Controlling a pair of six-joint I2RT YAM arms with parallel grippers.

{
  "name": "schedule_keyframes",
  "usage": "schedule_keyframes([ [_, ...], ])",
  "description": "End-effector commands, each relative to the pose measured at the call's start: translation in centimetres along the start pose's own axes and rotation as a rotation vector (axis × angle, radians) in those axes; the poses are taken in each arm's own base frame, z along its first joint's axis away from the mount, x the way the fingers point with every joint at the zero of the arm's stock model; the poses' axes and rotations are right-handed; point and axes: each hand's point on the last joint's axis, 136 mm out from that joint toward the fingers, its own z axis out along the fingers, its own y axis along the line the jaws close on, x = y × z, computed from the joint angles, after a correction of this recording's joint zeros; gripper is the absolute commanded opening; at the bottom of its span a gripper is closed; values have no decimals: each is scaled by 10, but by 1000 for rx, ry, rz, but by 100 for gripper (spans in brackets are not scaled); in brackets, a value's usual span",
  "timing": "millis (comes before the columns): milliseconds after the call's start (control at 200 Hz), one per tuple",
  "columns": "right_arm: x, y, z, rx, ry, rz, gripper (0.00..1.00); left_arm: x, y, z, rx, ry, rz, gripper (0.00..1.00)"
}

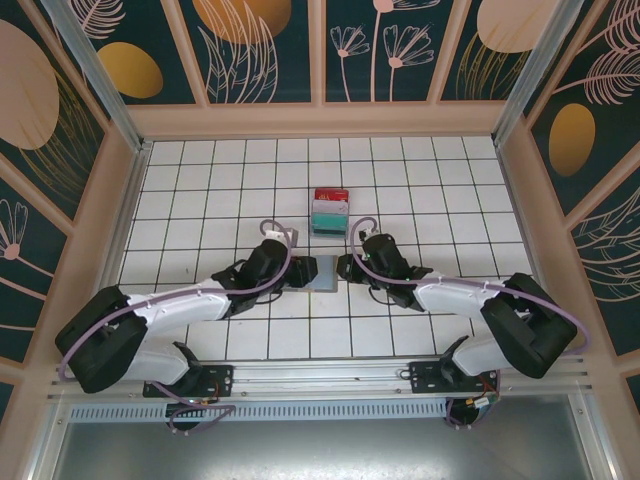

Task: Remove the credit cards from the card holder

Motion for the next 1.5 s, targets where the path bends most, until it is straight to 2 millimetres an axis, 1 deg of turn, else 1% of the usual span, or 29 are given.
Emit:
schedule_keyframes([
  [0, -6, 29, 0, -85, 12, 0, 31, 6, 33, -7, -93, -2, 12, 38],
  [80, -3, 39, 5, -111, 35, 4, 28, 7, 48, -10, -128, -8, 8, 33],
  [150, -1, 47, 10, -134, 52, 10, 24, 7, 57, -10, -147, -10, 3, 29],
  [345, 10, 66, 28, -164, 103, 9, 22, 12, 69, 0, -187, 18, 11, 19],
  [485, 17, 71, 38, -159, 131, 2, 22, 15, 79, 7, -222, 40, 6, 16],
  [656, 23, 71, 46, -155, 153, 7, 22, 19, 90, 7, -266, 44, -4, 17],
  [761, 27, 72, 51, -163, 171, 15, 24, 18, 91, 5, -272, 35, -5, 17],
  [866, 30, 74, 56, -175, 184, 27, 24, 17, 94, 5, -291, 31, -6, 17],
  [1191, 33, 80, 66, -191, 213, 48, 22, 29, 102, 12, -307, 71, -22, 12],
  [1306, 34, 77, 69, -177, 220, 54, 22, 33, 99, 15, -288, 87, -30, 11],
  [1491, 39, 73, 74, -158, 235, 64, 21, 33, 96, 16, -266, 91, -39, 11],
])
